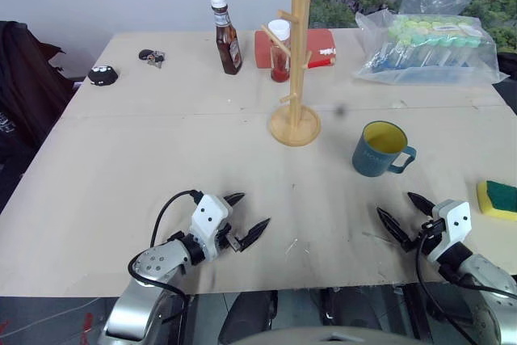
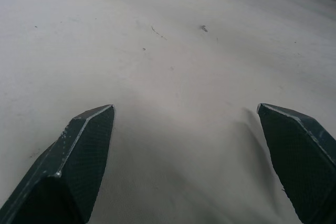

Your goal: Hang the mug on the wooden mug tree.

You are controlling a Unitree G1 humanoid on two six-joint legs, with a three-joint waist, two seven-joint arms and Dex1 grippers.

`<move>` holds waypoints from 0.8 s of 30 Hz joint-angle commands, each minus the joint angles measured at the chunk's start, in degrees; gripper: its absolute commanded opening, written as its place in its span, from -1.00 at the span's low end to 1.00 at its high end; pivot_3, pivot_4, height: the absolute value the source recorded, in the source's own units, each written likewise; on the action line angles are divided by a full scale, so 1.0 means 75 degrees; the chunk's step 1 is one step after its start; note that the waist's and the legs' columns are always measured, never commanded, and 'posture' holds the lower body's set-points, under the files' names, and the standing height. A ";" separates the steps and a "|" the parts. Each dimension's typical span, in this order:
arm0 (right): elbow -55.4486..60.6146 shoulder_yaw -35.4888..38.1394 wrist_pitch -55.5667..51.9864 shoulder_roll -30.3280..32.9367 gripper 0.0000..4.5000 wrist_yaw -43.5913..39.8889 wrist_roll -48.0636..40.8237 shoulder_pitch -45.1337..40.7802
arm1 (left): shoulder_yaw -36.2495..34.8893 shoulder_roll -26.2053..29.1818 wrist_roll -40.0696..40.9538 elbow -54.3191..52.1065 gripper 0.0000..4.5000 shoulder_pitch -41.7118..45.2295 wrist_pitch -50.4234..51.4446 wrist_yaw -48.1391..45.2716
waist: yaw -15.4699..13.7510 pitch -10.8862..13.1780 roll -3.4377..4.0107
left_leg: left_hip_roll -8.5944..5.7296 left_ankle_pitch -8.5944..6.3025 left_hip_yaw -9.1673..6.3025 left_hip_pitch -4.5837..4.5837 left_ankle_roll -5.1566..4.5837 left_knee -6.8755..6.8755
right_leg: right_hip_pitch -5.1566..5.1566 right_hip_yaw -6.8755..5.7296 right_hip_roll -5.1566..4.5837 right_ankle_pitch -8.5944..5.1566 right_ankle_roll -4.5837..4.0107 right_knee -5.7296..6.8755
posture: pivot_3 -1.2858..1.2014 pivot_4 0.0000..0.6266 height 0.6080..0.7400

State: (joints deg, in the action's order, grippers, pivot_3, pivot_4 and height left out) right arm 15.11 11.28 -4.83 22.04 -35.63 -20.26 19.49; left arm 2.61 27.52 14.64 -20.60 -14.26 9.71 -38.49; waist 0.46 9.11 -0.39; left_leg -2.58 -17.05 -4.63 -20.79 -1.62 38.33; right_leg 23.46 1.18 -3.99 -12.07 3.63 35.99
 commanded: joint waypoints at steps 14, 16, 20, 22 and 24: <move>0.0193 0.0409 0.0161 0.0066 0.99 0.0425 0.0147 0.0168 | -0.0006 -0.0114 0.0325 -0.0622 1.00 0.0156 0.0409 0.0080 | -0.0003 0.0000 0.0000 | 0.0000 0.0000 0.0000 0.0000 0.0000 0.0000 | 0.0000 0.0000 0.0000 0.0000 0.0000 0.0000 | 0.03 -0.52 1.00; 0.0266 0.0386 0.0178 0.0047 0.99 0.0478 0.0158 0.0242 | 0.0021 -0.0094 0.0354 -0.0675 1.00 0.0154 0.0471 0.0045 | -0.0002 0.0000 0.0000 | 0.0000 0.0000 0.0000 0.0000 0.0000 0.0000 | 0.0000 0.0000 0.0000 0.0000 0.0001 0.0000 | 0.03 -0.52 1.00; 0.0389 0.0390 0.0171 0.0004 0.99 0.0636 0.0167 0.0311 | 0.0009 -0.0072 0.0407 -0.0679 1.00 0.0333 0.0620 0.0010 | -0.0011 0.0000 0.0000 | 0.0000 0.0000 -0.0002 0.0000 0.0000 0.0000 | 0.0000 -0.0001 0.0000 -0.0001 -0.0001 0.0000 | 0.03 -0.52 1.00; 0.0483 0.0417 0.0077 -0.0003 0.99 0.0793 0.0169 0.0241 | -0.0007 -0.0049 0.0455 -0.0690 1.00 0.0394 0.0655 -0.0040 | -0.0007 0.0000 0.0000 | 0.0000 0.0000 -0.0001 0.0000 0.0000 0.0000 | 0.0000 -0.0002 0.0000 0.0000 0.0000 0.0000 | 0.03 -0.52 1.00; 0.0597 0.0418 -0.0146 -0.0043 0.99 0.1121 0.0211 0.0034 | -0.0013 -0.0010 0.0592 -0.0752 1.00 0.0528 0.0738 -0.0148 | 0.0006 0.0000 0.0000 | 0.0000 0.0000 0.0000 0.0000 0.0000 0.0000 | 0.0000 0.0000 0.0000 0.0000 0.0000 0.0000 | 0.03 -0.52 1.00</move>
State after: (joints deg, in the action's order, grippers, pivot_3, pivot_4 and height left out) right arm 16.67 12.48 -5.23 22.00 -29.49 -18.68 21.02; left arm 2.77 26.95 17.64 -23.46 -11.20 15.01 -38.72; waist 0.50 9.12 -0.39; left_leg -2.59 -17.04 -4.62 -20.78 -1.62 38.33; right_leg 23.46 1.19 -3.99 -12.07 3.63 35.99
